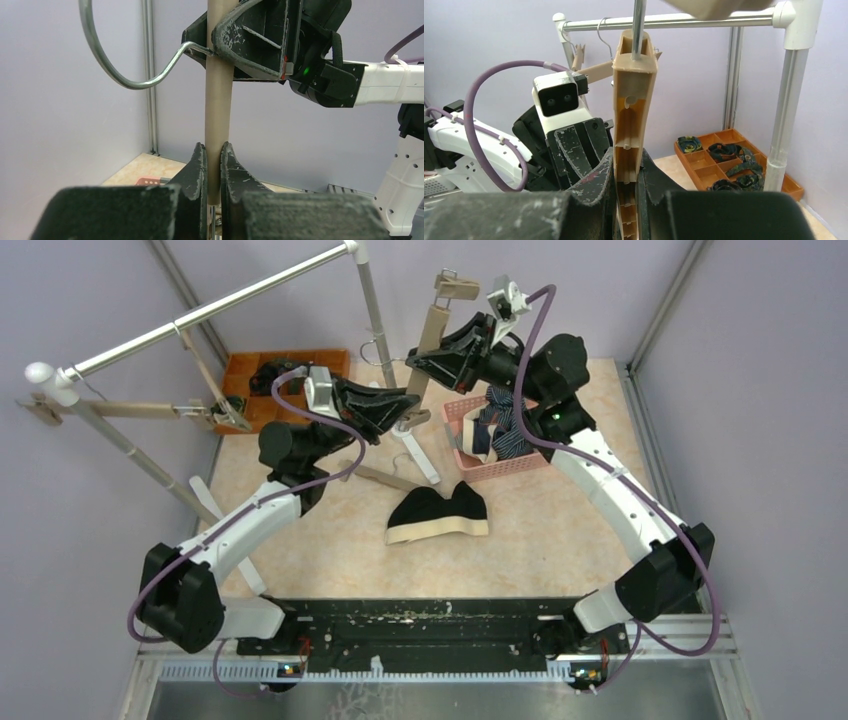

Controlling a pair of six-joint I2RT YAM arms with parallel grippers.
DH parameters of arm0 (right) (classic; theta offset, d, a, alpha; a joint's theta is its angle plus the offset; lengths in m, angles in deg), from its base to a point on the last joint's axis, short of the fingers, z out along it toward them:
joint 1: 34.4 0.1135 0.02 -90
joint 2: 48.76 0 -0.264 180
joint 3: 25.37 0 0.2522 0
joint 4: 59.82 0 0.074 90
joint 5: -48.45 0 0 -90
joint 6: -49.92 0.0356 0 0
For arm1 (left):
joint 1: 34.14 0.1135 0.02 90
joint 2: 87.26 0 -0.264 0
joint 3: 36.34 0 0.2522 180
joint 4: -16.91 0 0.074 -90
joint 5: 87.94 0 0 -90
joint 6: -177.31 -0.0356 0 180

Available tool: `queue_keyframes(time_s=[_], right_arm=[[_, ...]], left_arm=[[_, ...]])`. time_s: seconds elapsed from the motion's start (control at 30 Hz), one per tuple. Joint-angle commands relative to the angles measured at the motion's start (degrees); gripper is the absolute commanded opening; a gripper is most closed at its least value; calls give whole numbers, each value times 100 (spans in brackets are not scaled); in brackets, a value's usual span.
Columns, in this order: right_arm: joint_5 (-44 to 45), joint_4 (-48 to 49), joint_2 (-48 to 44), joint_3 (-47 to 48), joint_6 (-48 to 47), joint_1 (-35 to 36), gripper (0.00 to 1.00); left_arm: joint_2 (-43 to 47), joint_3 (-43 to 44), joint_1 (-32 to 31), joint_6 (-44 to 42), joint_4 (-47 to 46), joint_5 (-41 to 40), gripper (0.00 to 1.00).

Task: Remove the underwear clipped to the hanger

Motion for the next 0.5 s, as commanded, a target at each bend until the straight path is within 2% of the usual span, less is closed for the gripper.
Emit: queue_keyframes(time_s=[0.0, 0.17, 0.27, 0.33, 0.37, 0.4, 0.43, 0.47], right_arm=[[-131, 204, 97, 215, 82, 188, 0], [-230, 212, 120, 246, 39, 188, 0], [-219, 97, 75, 217, -148, 188, 1], [-114, -97, 23, 197, -347, 188, 37], [5, -189, -17, 165, -445, 188, 52], [135, -303, -91, 124, -625, 188, 73], [353, -408, -157, 79, -764, 188, 88], [507, -494, -222, 16, -882, 188, 91]], left_arm=[[-287, 307, -292, 205, -221, 266, 0], [-477, 545, -355, 481, -407, 489, 0], [-356, 781, -395, 268, 242, 320, 0], [-188, 976, -440, 9, 899, 158, 0], [-79, 1061, -475, -145, 1278, 66, 0], [31, 1143, -505, -302, 1673, -71, 0], [210, 1224, -534, -436, 2075, -221, 0], [351, 1299, -578, -565, 2515, -407, 0]])
